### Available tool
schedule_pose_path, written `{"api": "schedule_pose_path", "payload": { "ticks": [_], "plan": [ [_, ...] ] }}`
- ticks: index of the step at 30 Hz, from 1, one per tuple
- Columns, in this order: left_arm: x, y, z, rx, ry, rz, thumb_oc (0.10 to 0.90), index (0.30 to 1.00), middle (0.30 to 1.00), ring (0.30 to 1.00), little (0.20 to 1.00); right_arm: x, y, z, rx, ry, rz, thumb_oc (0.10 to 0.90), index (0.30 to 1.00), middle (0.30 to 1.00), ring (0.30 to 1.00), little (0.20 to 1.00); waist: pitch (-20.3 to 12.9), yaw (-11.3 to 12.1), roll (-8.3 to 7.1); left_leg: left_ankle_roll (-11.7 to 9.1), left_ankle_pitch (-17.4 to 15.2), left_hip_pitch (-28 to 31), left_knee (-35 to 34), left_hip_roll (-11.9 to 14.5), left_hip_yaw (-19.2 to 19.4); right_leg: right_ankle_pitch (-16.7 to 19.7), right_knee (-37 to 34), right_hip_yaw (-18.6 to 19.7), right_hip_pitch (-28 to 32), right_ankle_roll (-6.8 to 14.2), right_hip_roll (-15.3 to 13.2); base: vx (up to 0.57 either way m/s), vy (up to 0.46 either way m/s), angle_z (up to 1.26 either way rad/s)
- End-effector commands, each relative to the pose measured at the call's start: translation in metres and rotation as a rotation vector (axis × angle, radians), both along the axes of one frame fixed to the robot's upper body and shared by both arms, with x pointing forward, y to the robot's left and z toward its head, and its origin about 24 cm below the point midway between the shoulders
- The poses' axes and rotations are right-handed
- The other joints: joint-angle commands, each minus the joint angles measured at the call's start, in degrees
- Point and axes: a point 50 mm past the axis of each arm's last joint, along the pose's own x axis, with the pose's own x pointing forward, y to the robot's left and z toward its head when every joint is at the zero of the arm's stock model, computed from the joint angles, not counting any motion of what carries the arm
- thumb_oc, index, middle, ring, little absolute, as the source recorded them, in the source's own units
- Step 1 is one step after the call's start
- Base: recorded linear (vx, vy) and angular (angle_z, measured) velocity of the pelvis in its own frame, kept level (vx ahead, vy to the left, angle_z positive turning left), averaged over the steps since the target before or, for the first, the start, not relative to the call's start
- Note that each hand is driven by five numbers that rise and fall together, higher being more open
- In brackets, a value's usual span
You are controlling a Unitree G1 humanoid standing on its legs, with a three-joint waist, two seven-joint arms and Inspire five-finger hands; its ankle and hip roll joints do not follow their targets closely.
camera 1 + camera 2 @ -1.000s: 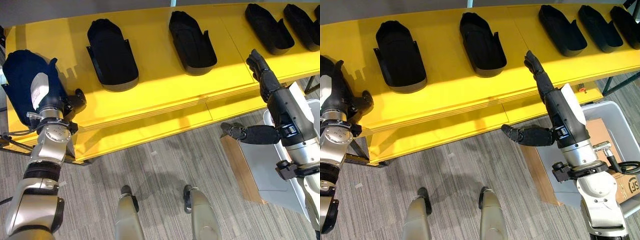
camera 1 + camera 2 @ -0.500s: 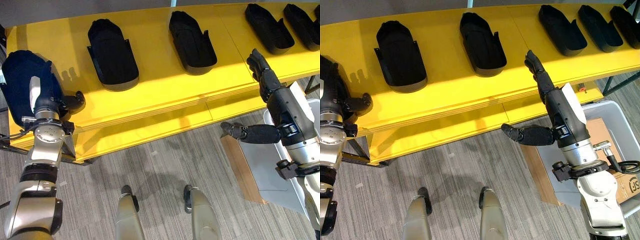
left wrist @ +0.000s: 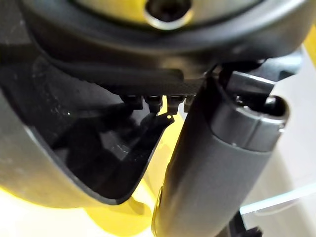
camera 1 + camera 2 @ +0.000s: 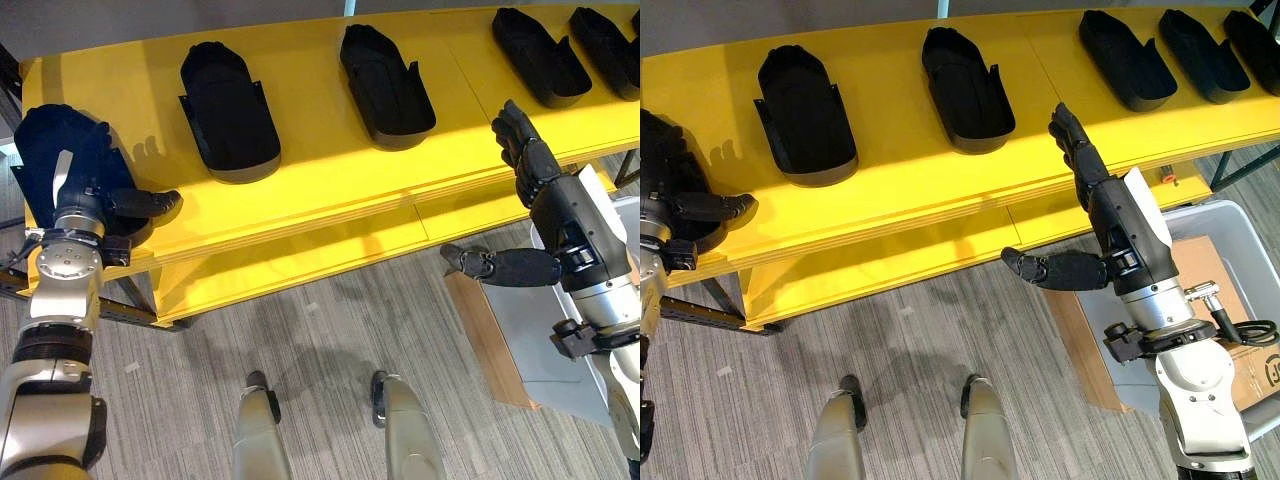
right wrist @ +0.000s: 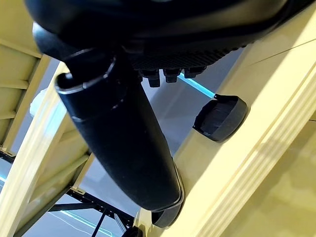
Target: Move parts from the plastic box to the shelf.
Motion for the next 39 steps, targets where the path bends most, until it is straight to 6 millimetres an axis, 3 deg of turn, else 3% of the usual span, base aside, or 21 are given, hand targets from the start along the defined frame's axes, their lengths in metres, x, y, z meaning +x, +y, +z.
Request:
{"api": "schedule_pose_path", "payload": {
  "ticks": [1,12,39],
  "plan": [
    [0.0032,-0.0058,-0.0005,0.102,0.101,-0.074,0.9,1.0,1.0,1.0,1.0,-0.0282,0.0021,0.0573,0.023,-0.336,0.046,0.9,1.0,1.0,1.0,1.0,-2.5,0.1,0.31,4.2,-3.3,1.8,-0.3,-0.9,0.8,-1.4,-0.7,-1.6,2.9,-4.2,2.4,0.0,0.0,0.0],
    [0.0031,-0.0081,0.0018,0.286,0.25,-0.131,0.9,1.0,1.0,1.0,1.0,-0.0305,-0.0015,0.0561,0.015,-0.316,0.043,0.9,1.0,1.0,1.0,1.0,-2.2,0.2,0.5,4.3,-3.3,1.4,0.1,-0.9,0.8,-1.4,-0.5,-1.7,2.6,-4.2,2.4,0.0,0.0,0.0],
    [-0.0058,-0.0029,0.0044,0.421,0.325,-0.153,0.9,1.0,1.0,1.0,1.0,-0.0335,-0.0045,0.0553,-0.001,-0.299,0.049,0.9,1.0,1.0,1.0,1.0,-2.3,0.3,0.83,4.2,-3.4,0.8,0.4,-1.0,0.8,-1.5,-0.3,-1.6,2.0,-4.0,2.5,0.0,0.0,0.0]
  ]
}}
